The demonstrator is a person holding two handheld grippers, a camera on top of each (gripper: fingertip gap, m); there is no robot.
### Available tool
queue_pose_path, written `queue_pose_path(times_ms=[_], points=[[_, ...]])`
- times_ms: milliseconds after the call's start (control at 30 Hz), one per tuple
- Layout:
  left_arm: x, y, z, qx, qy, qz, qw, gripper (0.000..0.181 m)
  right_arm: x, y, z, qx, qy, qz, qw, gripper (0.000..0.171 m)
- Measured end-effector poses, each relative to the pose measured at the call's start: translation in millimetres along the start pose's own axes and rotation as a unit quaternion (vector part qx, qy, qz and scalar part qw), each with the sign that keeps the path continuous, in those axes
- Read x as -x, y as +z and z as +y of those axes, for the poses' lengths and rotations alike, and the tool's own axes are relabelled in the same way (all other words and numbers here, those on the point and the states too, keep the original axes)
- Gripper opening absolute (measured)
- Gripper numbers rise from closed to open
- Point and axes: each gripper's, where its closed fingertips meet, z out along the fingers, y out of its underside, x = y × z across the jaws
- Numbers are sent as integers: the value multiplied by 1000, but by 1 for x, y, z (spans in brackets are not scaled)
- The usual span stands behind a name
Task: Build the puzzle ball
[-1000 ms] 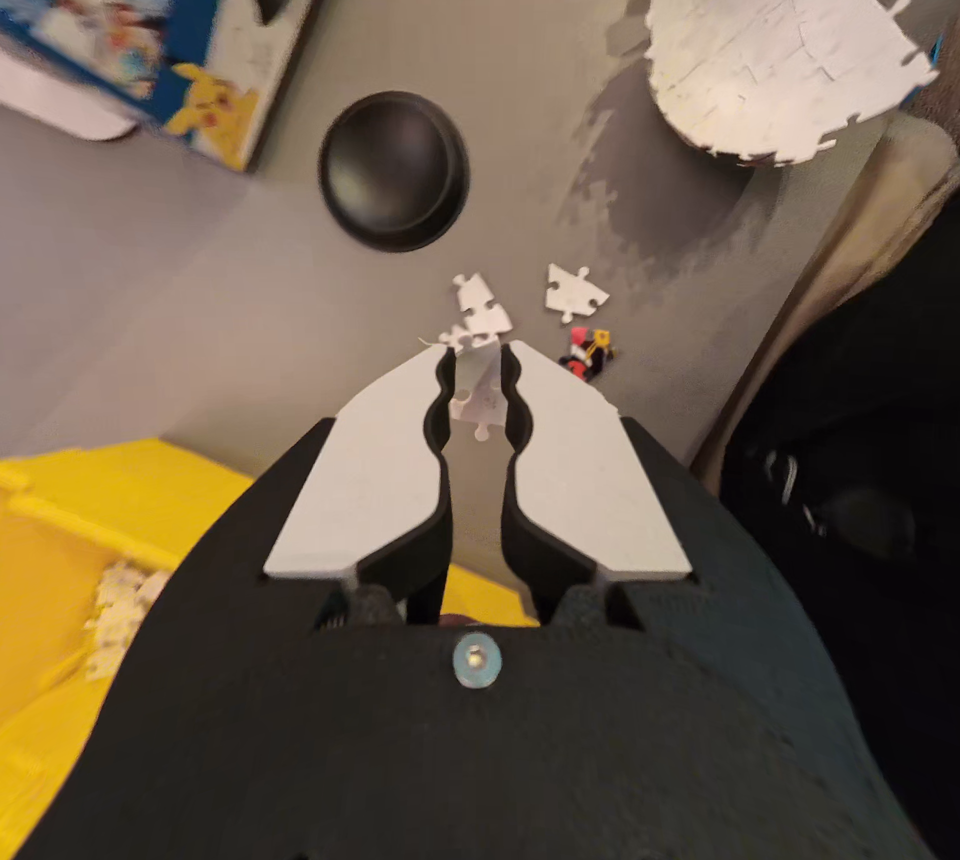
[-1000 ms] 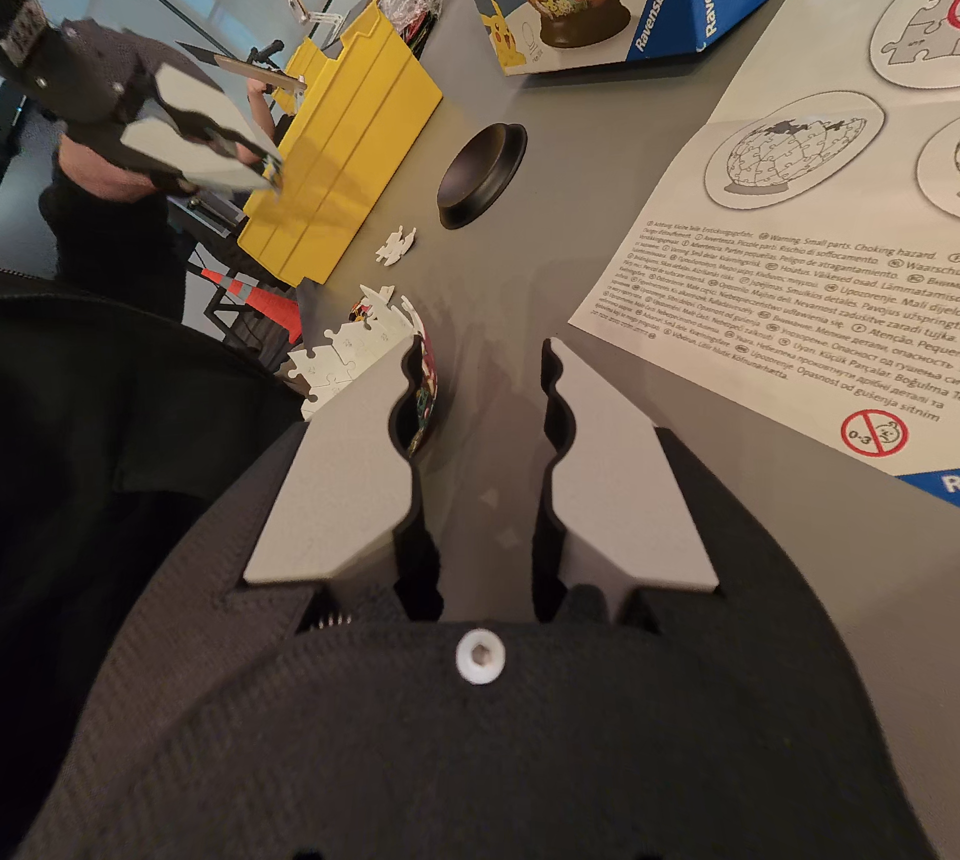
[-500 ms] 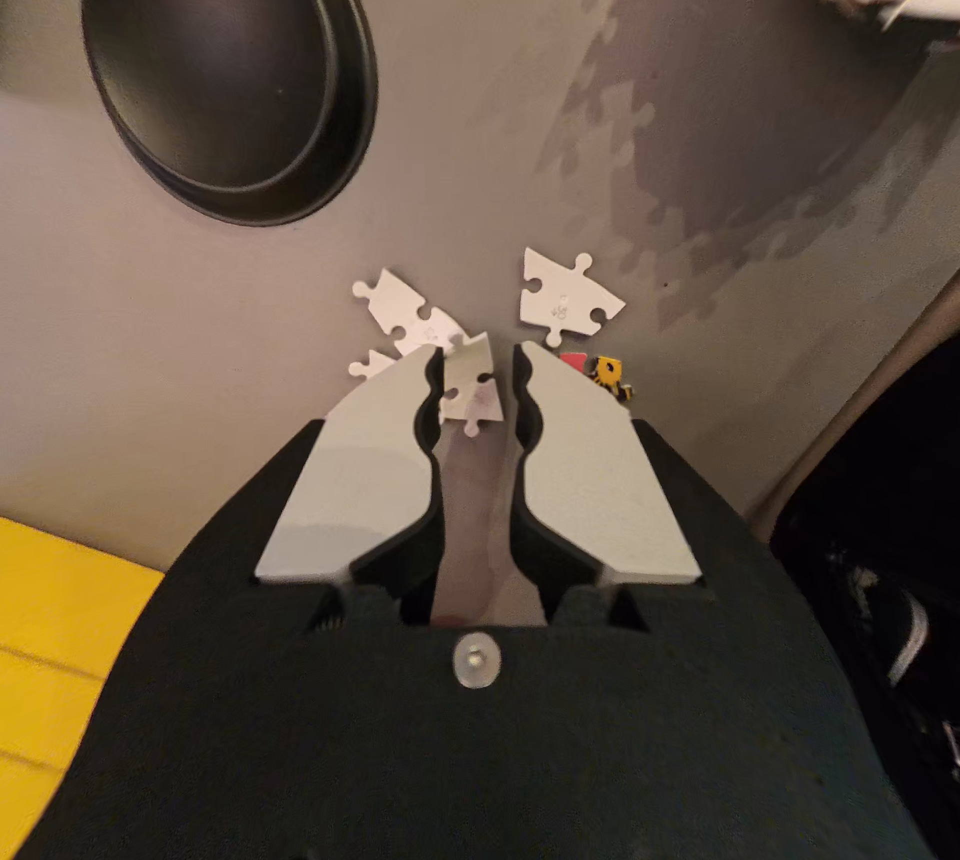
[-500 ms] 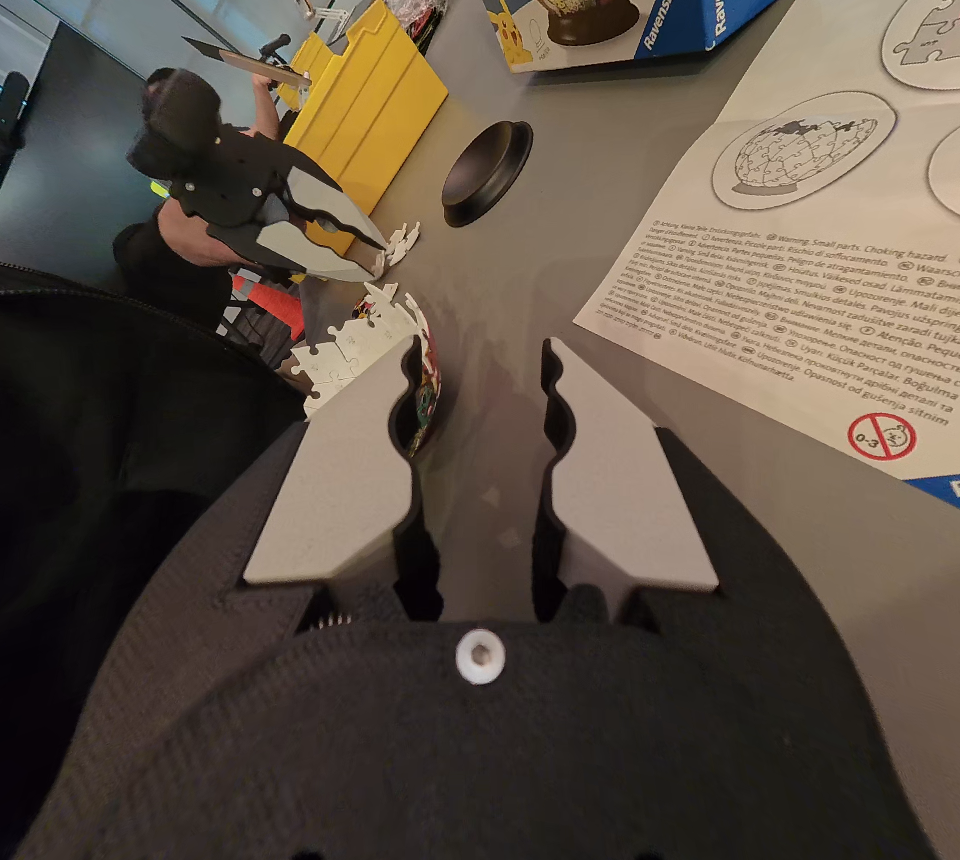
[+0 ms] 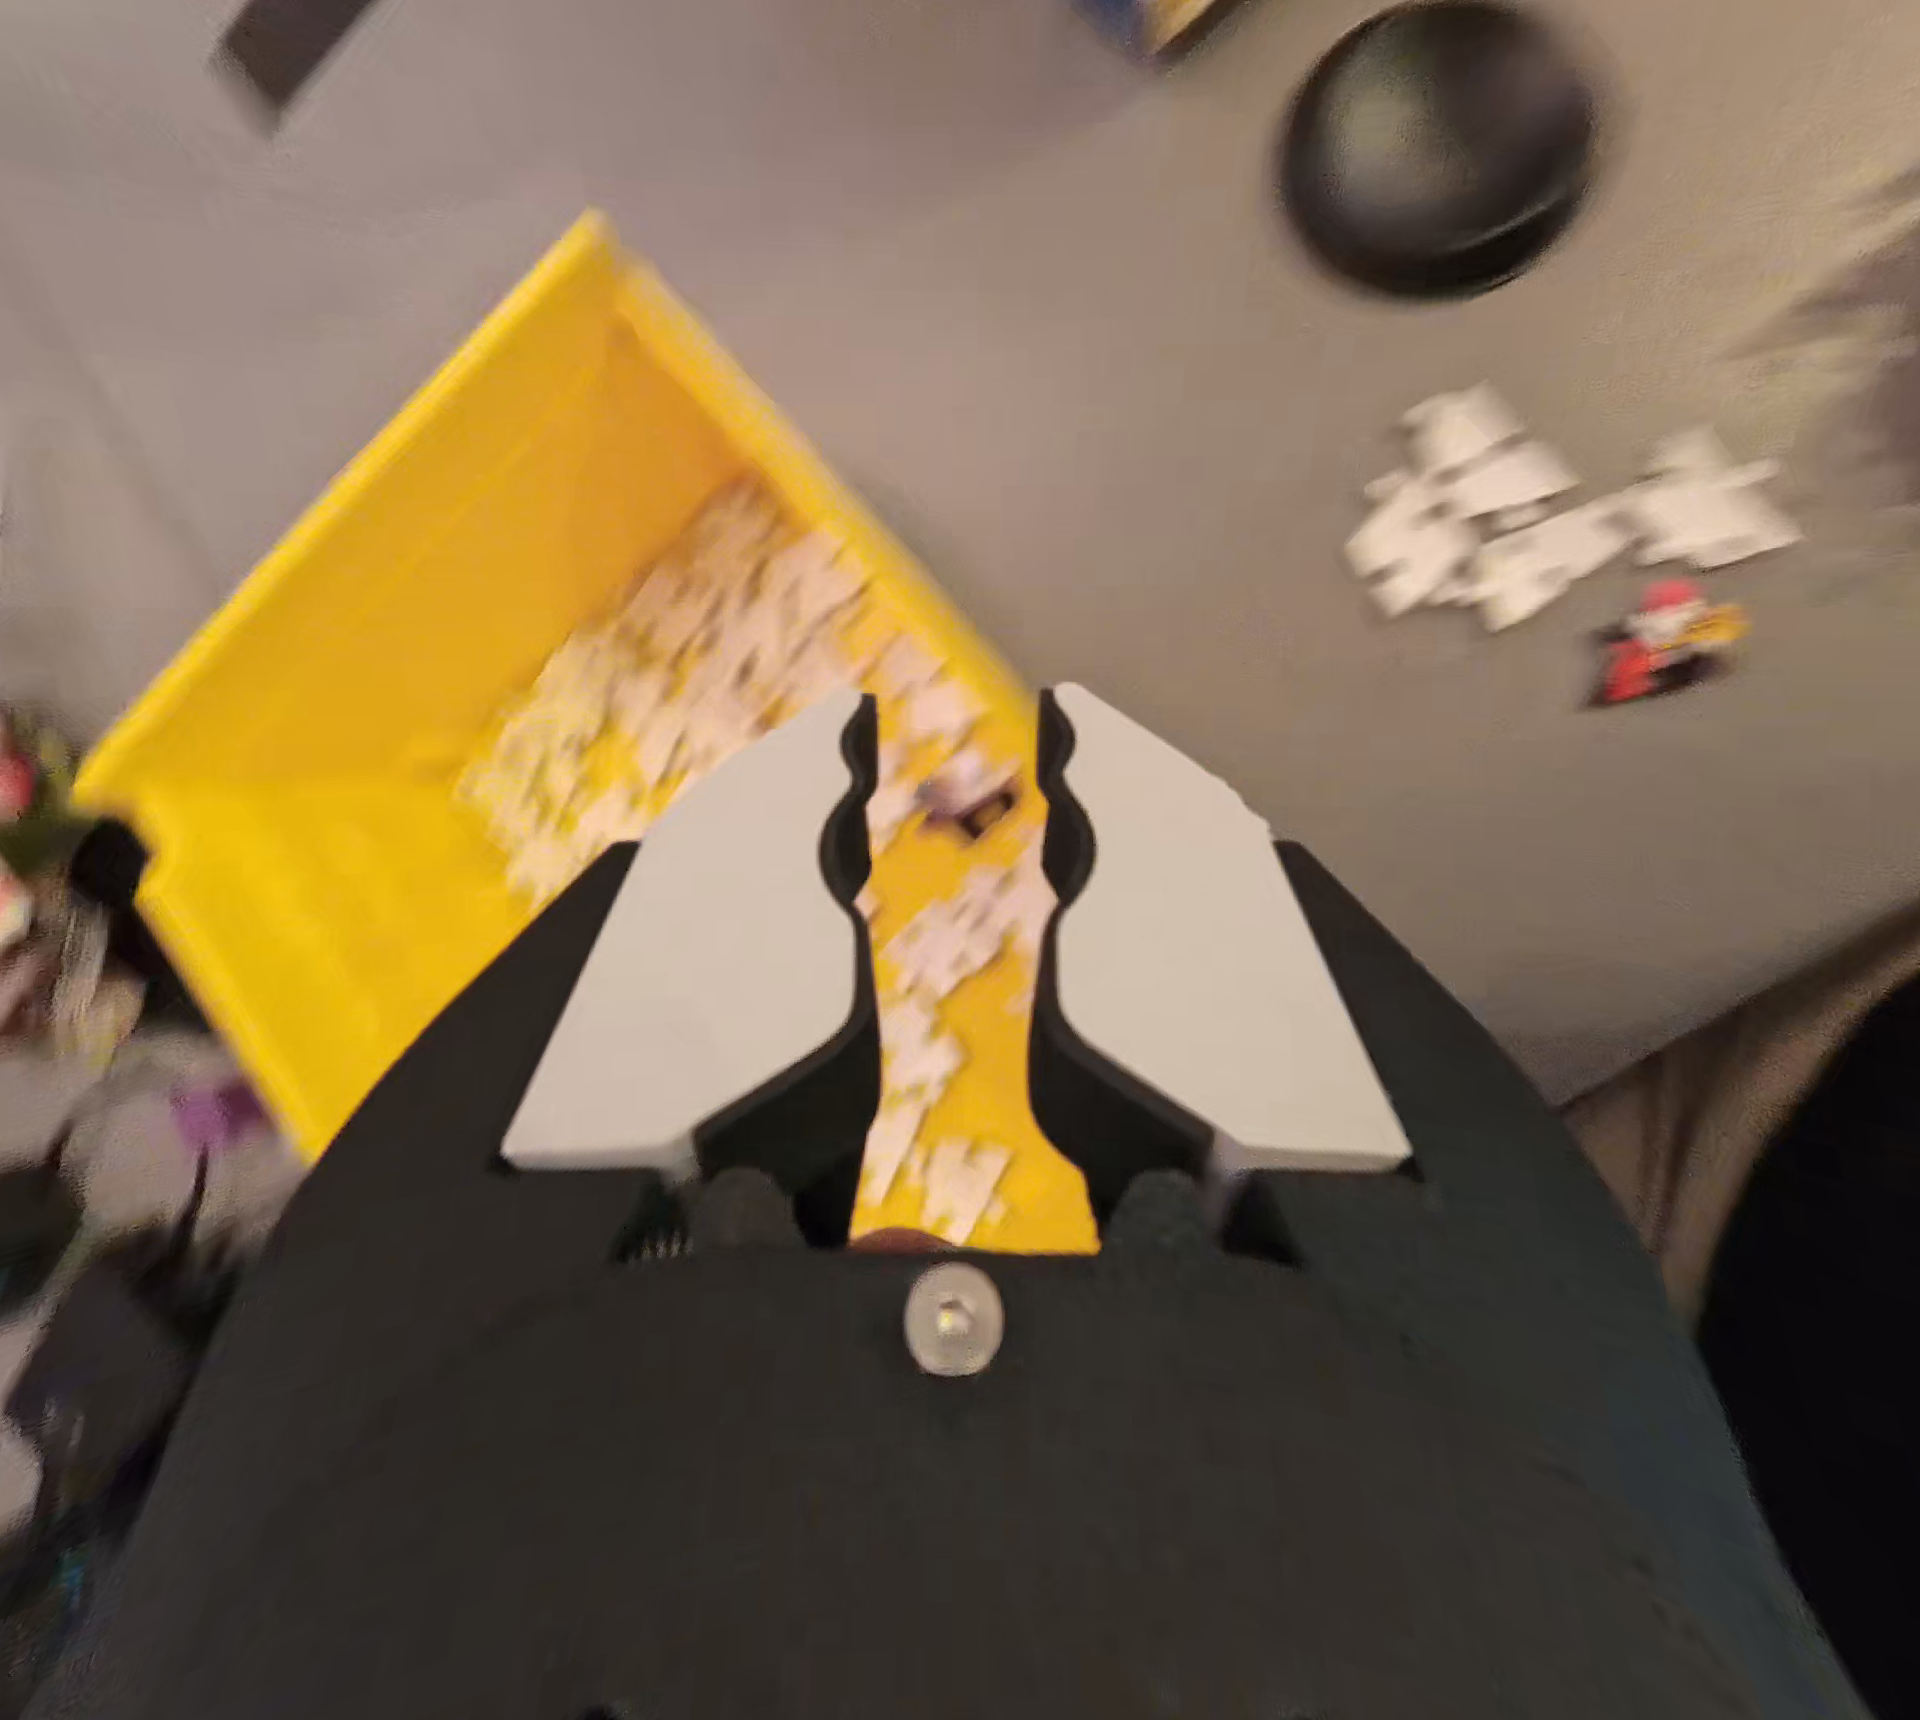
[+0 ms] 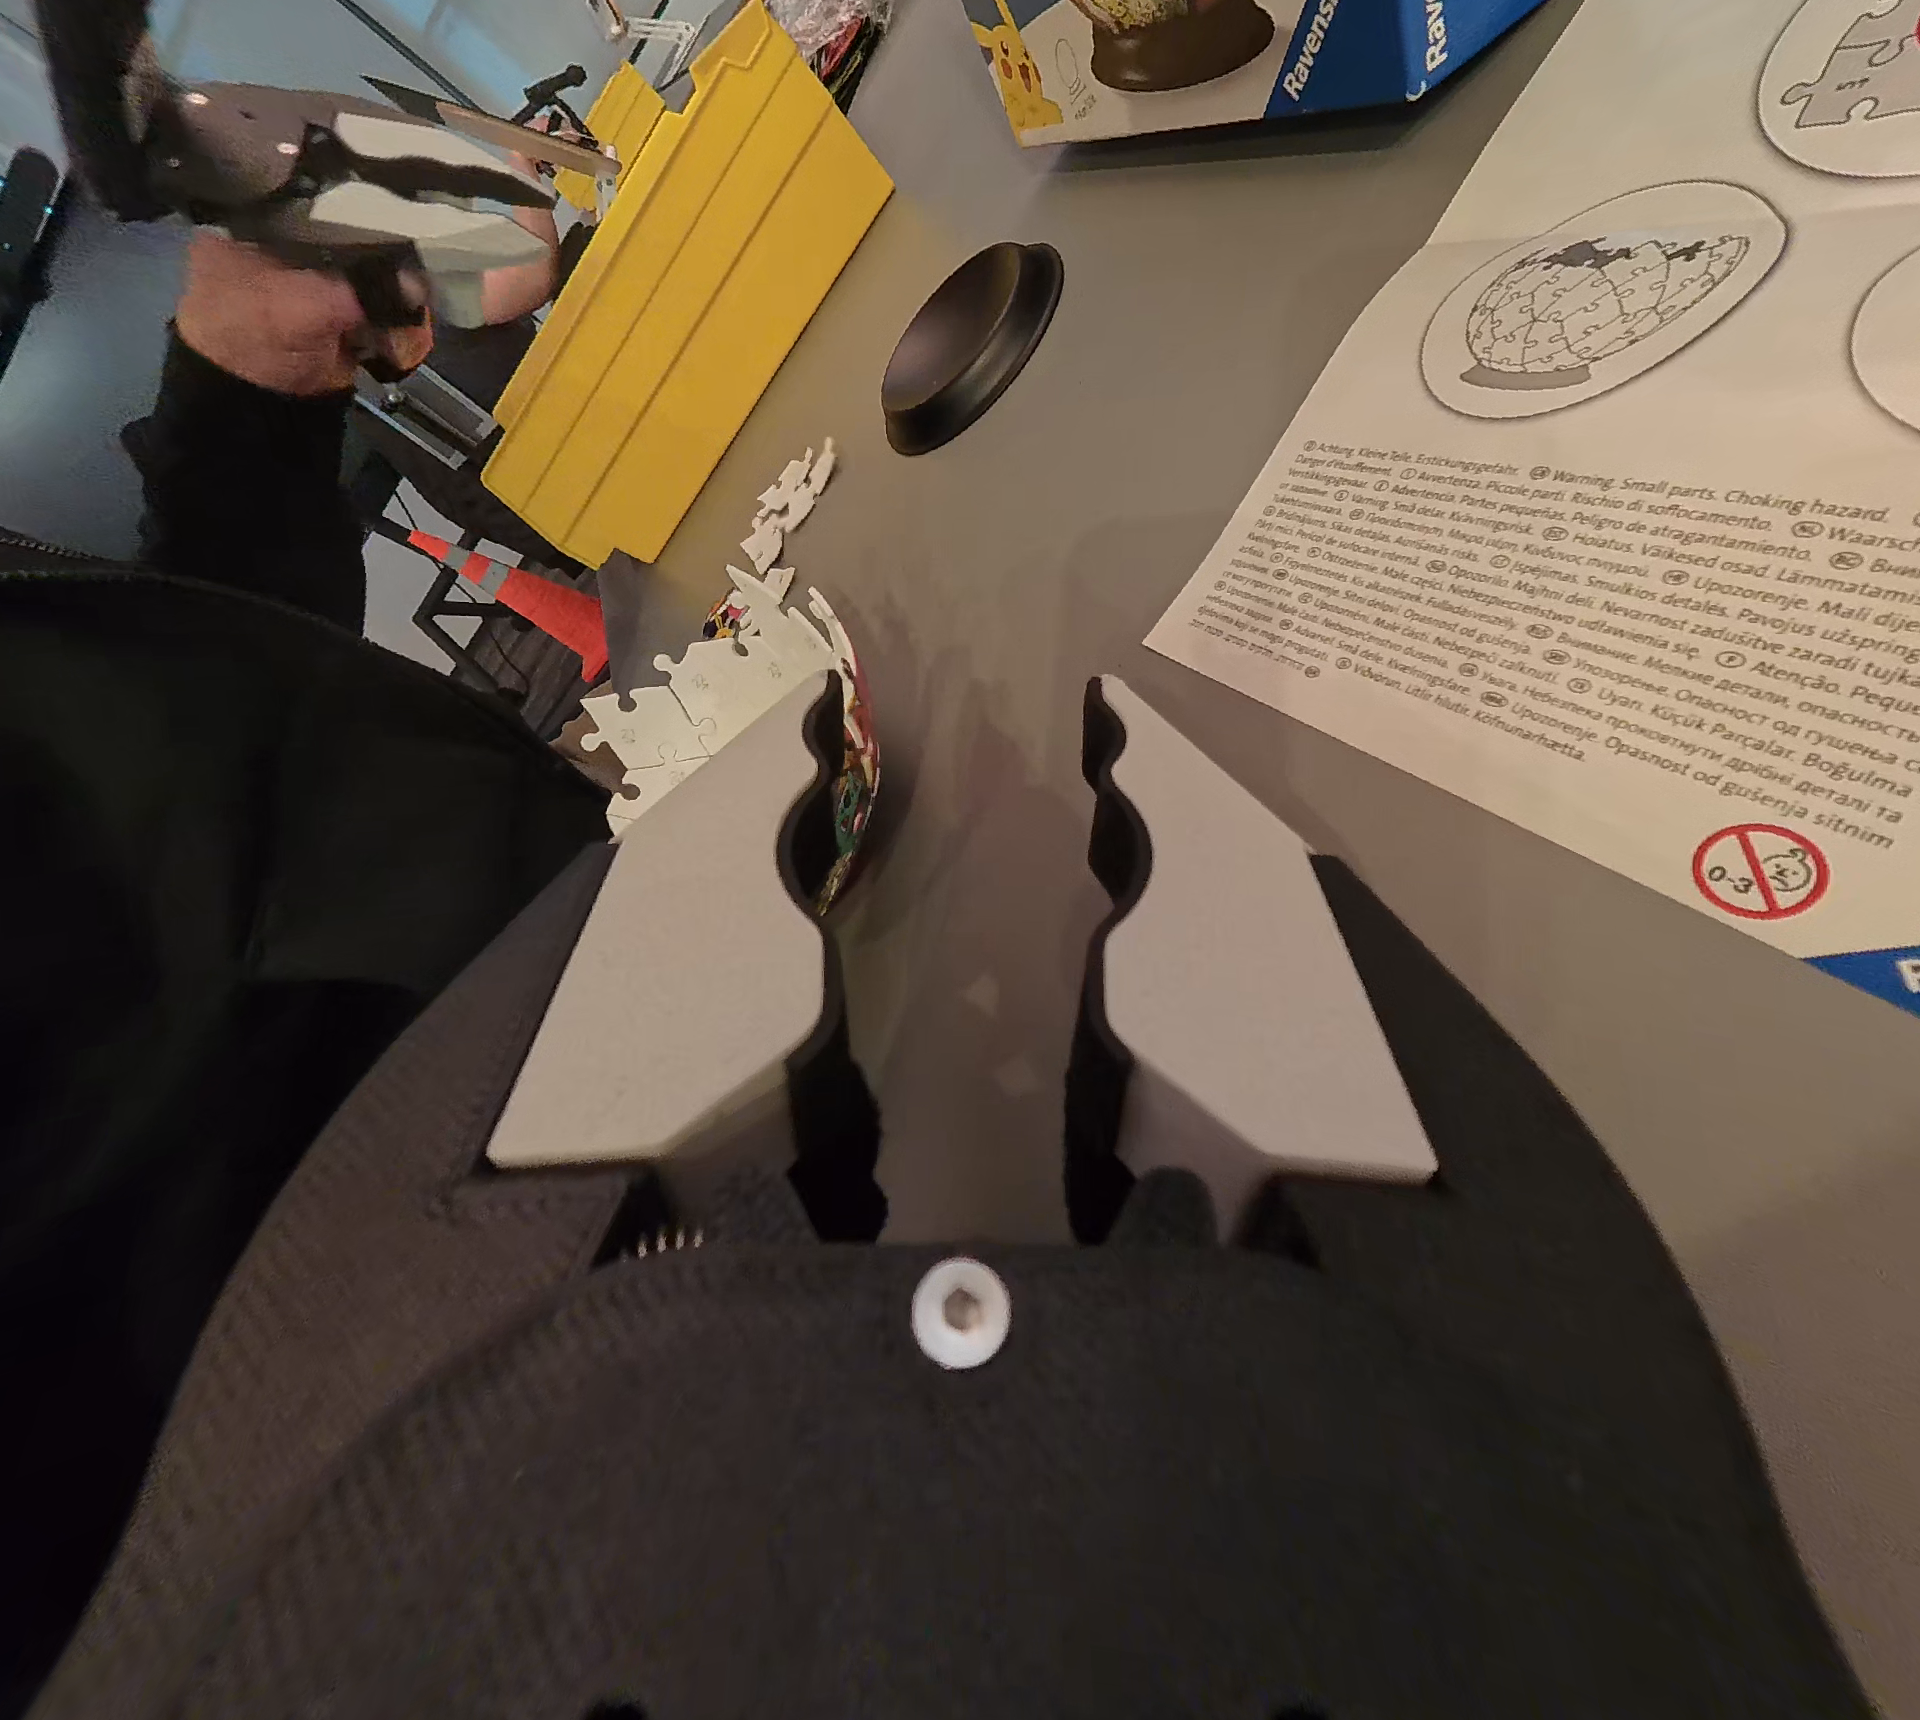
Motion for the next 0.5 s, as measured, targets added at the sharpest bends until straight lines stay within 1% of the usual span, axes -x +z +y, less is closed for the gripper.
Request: queue_pose_path(times_ms=[33,100,167,233,300,333,400,467,500], points=[[23,1,24,30,-36,-12,999,33,0,0,0,0,0,0,1000,45],[57,5,68,72,-103,-29,992,33,0,0,0,-1,0,-1,1000,45],[66,14,114,139,-152,-14,978,34,0,0,0,-2,0,-1,1000,45],[70,23,145,187,-179,-14,966,40,0,0,0,-1,0,0,1000,45],[59,31,165,236,-210,20,949,54,0,0,0,-2,1,0,1000,45],[59,34,171,249,-208,11,946,61,-1,0,-1,-2,1,1,1000,45],[54,40,170,243,-216,22,945,66,-1,-1,-1,-4,2,3,1000,45],[53,45,177,255,-228,22,939,78,-1,-1,-1,-3,2,2,1000,45],[49,48,179,258,-236,35,936,83,-1,-1,-1,-3,2,2,1000,46]])
